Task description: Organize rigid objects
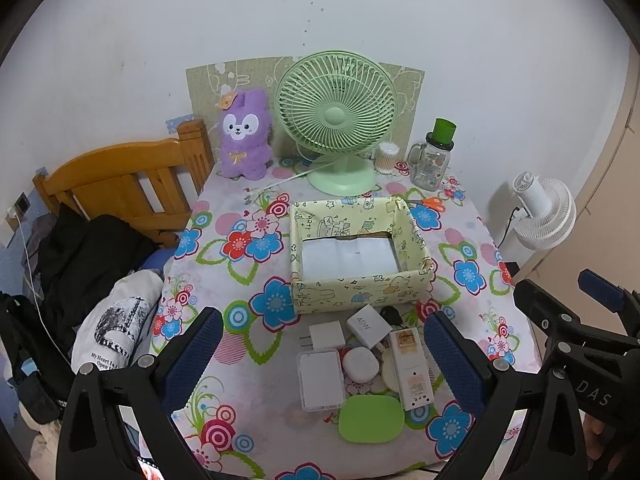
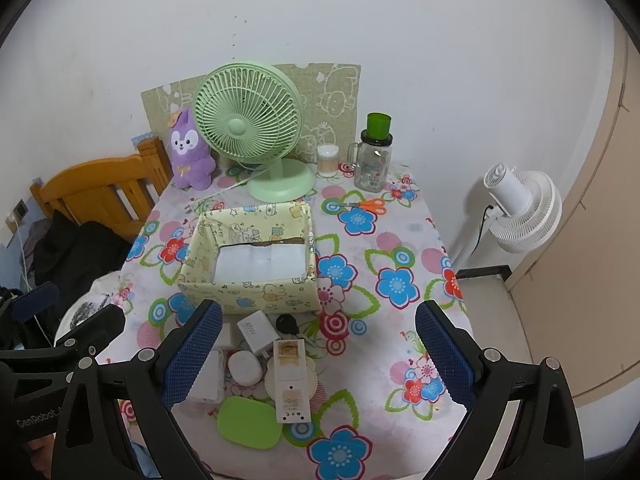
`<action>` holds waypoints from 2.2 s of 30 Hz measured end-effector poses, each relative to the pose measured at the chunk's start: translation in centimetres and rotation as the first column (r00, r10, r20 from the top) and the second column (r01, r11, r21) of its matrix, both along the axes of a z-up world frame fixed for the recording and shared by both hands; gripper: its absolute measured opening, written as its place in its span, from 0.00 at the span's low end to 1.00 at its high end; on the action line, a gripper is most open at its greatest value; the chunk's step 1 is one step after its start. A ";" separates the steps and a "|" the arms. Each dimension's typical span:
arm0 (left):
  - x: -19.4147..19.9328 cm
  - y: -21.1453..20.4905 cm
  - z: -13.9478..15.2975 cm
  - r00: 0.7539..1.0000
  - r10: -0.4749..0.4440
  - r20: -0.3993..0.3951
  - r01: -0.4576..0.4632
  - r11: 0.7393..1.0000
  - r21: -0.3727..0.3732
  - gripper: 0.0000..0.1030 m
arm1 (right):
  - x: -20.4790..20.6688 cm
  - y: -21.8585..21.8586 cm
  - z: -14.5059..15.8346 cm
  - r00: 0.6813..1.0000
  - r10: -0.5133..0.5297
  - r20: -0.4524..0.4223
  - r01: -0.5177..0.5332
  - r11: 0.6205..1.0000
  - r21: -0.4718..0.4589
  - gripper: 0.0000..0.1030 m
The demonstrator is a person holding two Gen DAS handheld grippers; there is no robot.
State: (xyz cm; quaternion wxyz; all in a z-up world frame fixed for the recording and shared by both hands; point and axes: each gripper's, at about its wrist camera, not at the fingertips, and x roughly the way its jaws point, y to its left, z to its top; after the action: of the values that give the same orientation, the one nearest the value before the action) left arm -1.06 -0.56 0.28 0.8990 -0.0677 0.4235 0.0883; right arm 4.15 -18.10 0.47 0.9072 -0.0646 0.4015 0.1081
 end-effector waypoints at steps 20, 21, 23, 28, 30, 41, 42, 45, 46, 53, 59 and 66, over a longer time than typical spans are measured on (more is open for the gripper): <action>0.7 -0.4 -0.1 1.000 -0.005 0.006 0.005 1.000 0.012 0.98 | 0.7 -0.2 -0.5 1.000 0.002 -0.019 -0.002 1.000 0.009 0.96; 0.7 -0.4 -0.1 1.000 -0.005 0.006 0.005 1.000 0.014 0.98 | 0.7 -0.2 -0.5 1.000 0.002 -0.019 -0.002 1.000 0.008 0.96; 0.9 -0.5 -0.2 1.000 -0.004 0.007 0.004 1.000 0.022 0.98 | 0.8 -0.2 -0.6 1.000 0.002 -0.017 -0.002 1.000 0.002 0.96; 1.0 -0.3 -0.3 1.000 -0.004 0.002 0.004 1.000 0.019 0.98 | 0.9 0.0 -0.8 1.000 0.003 -0.017 -0.003 1.000 -0.003 0.96; 1.2 -0.2 -0.5 1.000 -0.003 -0.001 0.003 1.000 0.017 0.98 | 0.9 0.0 -0.8 1.000 0.003 -0.015 -0.003 1.000 -0.004 0.96; 2.1 0.4 -2.2 0.999 -0.011 -0.035 0.011 1.000 -0.007 0.98 | 2.2 0.6 -2.1 0.999 0.010 -0.044 -0.010 1.000 -0.011 0.96; 2.3 0.4 -2.4 0.999 -0.011 -0.037 0.011 1.000 -0.008 0.98 | 2.4 0.6 -2.4 0.999 0.011 -0.050 -0.011 1.000 -0.012 0.96; 2.7 0.5 -3.2 0.999 -0.012 -0.048 0.012 1.000 -0.011 0.98 | 2.9 0.5 -3.0 0.998 0.017 -0.067 -0.017 1.000 -0.007 0.94; 2.9 0.6 -3.7 0.998 -0.016 -0.057 0.015 1.000 -0.016 0.98 | 3.1 0.5 -3.3 0.997 0.019 -0.074 -0.020 1.000 -0.002 0.92; 3.8 0.9 -6.0 0.995 -0.019 -0.094 0.016 0.999 -0.028 0.98 | 4.1 0.8 -5.5 0.993 0.033 -0.110 -0.034 0.999 -0.006 0.92; 4.7 1.4 -8.6 0.989 -0.017 -0.145 0.013 1.000 -0.029 0.98 | 5.0 0.7 -7.6 0.988 0.039 -0.147 -0.039 0.999 0.003 0.92; 5.2 1.7 -11.5 0.980 -0.008 -0.200 0.003 1.000 -0.025 0.98 | 5.3 1.3 -10.5 0.978 0.060 -0.200 -0.062 0.998 -0.003 0.92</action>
State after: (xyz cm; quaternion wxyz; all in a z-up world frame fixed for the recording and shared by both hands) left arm 4.12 1.11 -11.22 0.8511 -0.0682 0.5132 0.0872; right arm 9.49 -16.80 -10.06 0.8582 -0.0697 0.4889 0.1399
